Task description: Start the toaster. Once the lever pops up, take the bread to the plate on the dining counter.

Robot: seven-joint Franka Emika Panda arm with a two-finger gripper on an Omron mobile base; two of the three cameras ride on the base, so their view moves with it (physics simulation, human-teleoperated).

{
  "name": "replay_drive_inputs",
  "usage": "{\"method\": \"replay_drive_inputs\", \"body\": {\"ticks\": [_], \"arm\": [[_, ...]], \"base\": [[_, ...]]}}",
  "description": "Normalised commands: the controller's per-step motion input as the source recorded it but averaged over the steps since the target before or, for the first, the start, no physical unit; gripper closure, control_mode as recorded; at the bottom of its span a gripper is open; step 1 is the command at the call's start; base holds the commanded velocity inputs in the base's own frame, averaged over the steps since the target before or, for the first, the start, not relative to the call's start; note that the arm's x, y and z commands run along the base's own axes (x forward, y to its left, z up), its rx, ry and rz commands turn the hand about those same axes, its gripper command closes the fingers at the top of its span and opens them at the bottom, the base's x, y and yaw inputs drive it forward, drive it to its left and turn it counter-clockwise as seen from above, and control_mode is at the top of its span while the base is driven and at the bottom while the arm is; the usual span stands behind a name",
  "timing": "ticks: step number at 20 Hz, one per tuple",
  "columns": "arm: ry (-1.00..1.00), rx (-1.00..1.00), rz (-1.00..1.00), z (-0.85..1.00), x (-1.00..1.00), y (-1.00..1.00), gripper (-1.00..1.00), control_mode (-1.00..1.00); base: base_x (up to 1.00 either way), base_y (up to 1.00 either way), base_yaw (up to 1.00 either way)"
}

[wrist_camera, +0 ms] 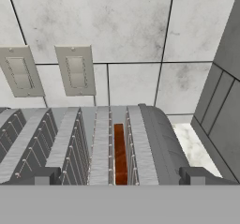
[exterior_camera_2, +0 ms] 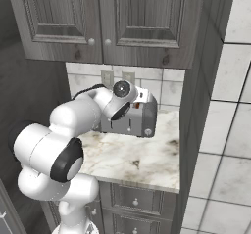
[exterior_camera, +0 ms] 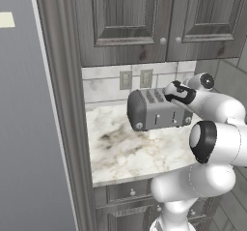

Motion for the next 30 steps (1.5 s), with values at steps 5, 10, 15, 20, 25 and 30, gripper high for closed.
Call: {"method": "replay_drive_inputs", "body": {"ticks": [5, 10, 15, 20, 25, 30], "arm": [[0.00, 0.00, 0.00, 0.00, 0.00, 0.00, -1.00, -1.00], [0.00, 0.00, 0.00, 0.00, 0.00, 0.00, -1.00, -1.00], [0.00, 0.00, 0.00, 0.00, 0.00, 0.00, -1.00, -1.00], [0.00, 0.00, 0.00, 0.00, 0.00, 0.00, -1.00, -1.00], [0.00, 0.00, 0.00, 0.00, 0.00, 0.00, -1.00, -1.00], [0.00, 0.00, 0.00, 0.00, 0.00, 0.00, -1.00, -1.00]], "base": [[0.00, 0.00, 0.00], [0.00, 0.00, 0.00], [0.00, 0.00, 0.00], [0.00, 0.00, 0.00], [0.00, 0.00, 0.00], [0.00, 0.00, 0.00]]}}
